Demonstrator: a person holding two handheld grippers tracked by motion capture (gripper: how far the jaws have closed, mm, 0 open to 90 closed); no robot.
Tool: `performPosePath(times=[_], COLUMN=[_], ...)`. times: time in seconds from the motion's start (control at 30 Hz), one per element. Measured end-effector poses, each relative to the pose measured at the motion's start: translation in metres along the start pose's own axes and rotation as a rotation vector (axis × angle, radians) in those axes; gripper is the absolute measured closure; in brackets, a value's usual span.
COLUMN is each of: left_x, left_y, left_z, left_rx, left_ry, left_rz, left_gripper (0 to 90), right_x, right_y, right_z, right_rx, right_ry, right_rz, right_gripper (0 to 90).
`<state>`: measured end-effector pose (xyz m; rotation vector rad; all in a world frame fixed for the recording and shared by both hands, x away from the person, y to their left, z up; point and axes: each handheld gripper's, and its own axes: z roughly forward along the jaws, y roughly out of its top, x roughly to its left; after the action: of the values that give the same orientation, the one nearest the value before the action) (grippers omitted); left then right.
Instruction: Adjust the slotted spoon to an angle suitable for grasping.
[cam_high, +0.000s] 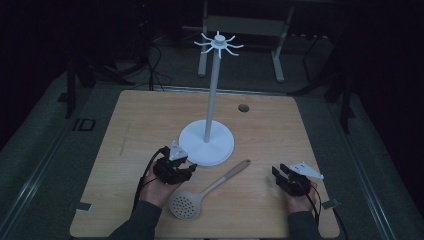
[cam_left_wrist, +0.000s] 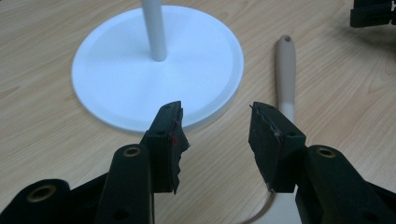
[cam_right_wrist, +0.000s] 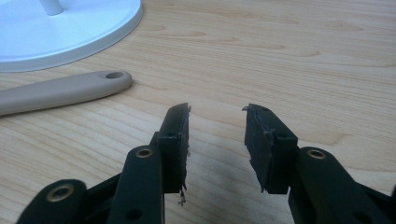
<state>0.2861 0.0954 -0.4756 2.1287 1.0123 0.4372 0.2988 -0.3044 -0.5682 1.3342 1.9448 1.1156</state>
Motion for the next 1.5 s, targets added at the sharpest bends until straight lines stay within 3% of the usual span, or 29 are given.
performPosePath(times=[0.93, 1.3, 1.5], left_x=[-0.028, -0.043, -0.05], left_y=[0.03, 0.034, 0.033], left_z=[0.053, 0.078, 0.093], left_rx=[0.118, 0.203, 0.276], left_ry=[-0.061, -0.091, -0.117], left_rz=[0.083, 0.13, 0.164], left_gripper=[55.7, 56.2, 58.2], right_x=[-0.001, -0.001, -0.001], right_y=[0.0, 0.0, 0.0], right_z=[0.0, 0.0, 0.0], right_rx=[0.0, -0.002, -0.002], right_ry=[0.004, 0.006, 0.007], right_rz=[0.007, 0.01, 0.012], right_gripper=[59.0, 58.8, 58.6])
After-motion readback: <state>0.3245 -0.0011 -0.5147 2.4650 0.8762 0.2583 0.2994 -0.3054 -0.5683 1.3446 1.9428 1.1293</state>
